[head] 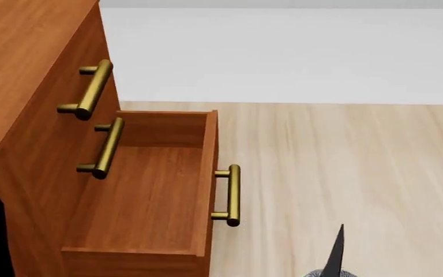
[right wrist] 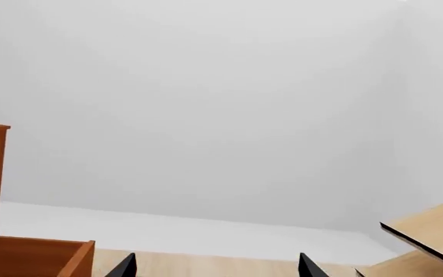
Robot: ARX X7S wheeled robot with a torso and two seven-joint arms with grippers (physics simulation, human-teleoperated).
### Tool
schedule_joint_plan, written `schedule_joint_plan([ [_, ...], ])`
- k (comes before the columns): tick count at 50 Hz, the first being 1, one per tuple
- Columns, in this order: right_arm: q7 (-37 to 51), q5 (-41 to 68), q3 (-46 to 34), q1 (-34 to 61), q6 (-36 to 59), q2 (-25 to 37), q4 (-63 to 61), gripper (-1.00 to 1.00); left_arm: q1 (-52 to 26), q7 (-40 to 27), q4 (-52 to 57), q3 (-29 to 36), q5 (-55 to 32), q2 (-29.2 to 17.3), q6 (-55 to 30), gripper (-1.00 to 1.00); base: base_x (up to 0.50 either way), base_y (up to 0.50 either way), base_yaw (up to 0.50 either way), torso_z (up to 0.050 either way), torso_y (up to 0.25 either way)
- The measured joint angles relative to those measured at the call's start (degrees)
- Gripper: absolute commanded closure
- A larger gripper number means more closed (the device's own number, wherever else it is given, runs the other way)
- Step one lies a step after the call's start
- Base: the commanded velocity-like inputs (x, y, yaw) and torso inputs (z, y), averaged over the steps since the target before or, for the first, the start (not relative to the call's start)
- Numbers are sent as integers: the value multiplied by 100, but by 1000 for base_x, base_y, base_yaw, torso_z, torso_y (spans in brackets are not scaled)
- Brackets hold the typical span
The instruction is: Put the wine bottle in the bottom drawer of the cabinet.
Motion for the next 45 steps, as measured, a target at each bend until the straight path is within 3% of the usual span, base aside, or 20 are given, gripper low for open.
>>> schedule_joint_plan([
  [45, 486, 236, 1530, -1572, -832, -86, 130, -100, -75, -105, -50, 124, 67, -17, 1, -100, 0, 0, 0, 0, 0],
])
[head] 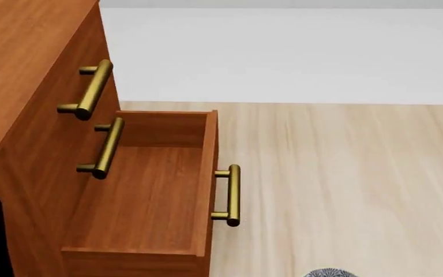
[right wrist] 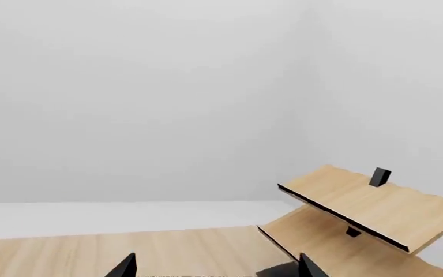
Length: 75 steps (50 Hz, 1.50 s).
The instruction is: Put the wine bottle in the bottom drawer of the cabinet.
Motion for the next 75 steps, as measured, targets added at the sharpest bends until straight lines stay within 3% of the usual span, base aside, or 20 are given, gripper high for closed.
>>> schedule_joint_plan([
  [75, -23, 669, 959, 58, -256, -33, 1197, -100, -43, 51, -103, 208, 88, 47, 90, -100, 0, 0, 0, 0, 0],
])
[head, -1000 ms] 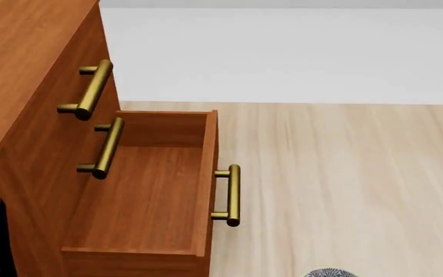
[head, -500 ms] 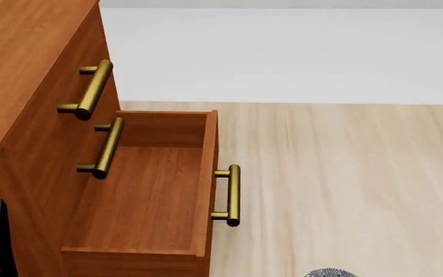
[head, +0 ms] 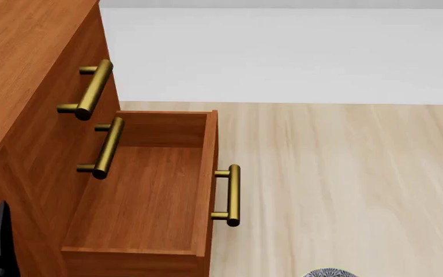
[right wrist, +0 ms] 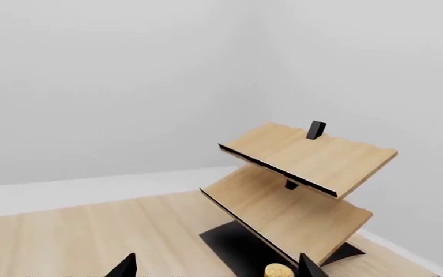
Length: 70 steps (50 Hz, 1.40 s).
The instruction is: Put the wine bottle in the bottom drawer of the cabinet.
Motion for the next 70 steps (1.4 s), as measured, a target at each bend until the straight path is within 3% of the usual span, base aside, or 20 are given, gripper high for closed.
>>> schedule_joint_plan([
  [70, -341, 183, 227, 236, -516, -229, 1604, -100, -106, 48, -81, 190, -42, 99, 39, -100, 0, 0, 0, 0, 0],
])
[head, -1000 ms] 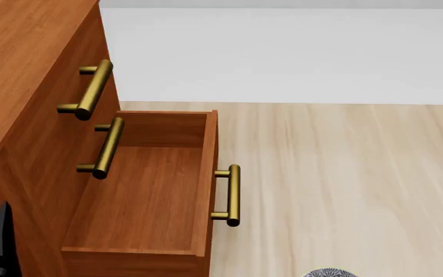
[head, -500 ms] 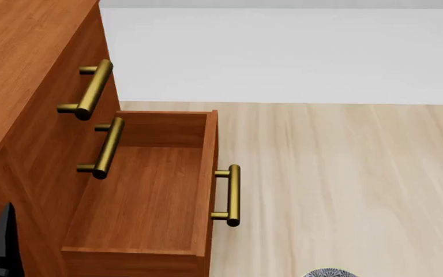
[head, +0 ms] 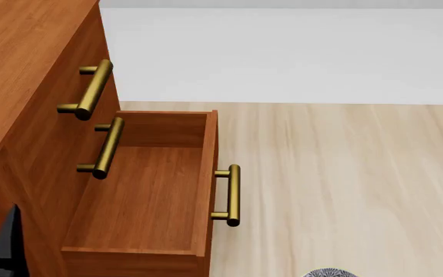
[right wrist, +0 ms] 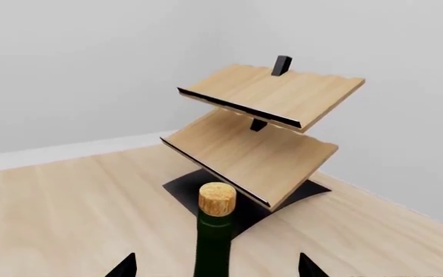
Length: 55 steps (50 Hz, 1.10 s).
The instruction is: Put the wine bottle in the bottom drawer of the cabinet.
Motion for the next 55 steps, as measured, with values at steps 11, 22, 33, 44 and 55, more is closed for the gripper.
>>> schedule_joint_plan([
  [11, -13, 28, -50, 193, 69, 73, 174, -100, -1, 29, -30, 45, 27, 36, 8, -100, 0, 0, 0, 0, 0],
  [22, -25, 78, -95, 392, 175, 172, 304, -100, -27, 39, -29, 79, 25, 54, -7, -100, 0, 0, 0, 0, 0],
  [33, -69, 167, -82, 535, 243, 249, 449, -100, -59, 40, -30, 110, 23, 74, -26, -100, 0, 0, 0, 0, 0],
  [44, -120, 252, -149, 782, 388, 381, 636, -100, -85, 42, -31, 148, 21, 100, -44, -100, 0, 0, 0, 0, 0],
  [55, -135, 241, -254, 993, 496, 485, 818, -100, -101, 38, -41, 174, 25, 118, -46, -100, 0, 0, 0, 0, 0],
])
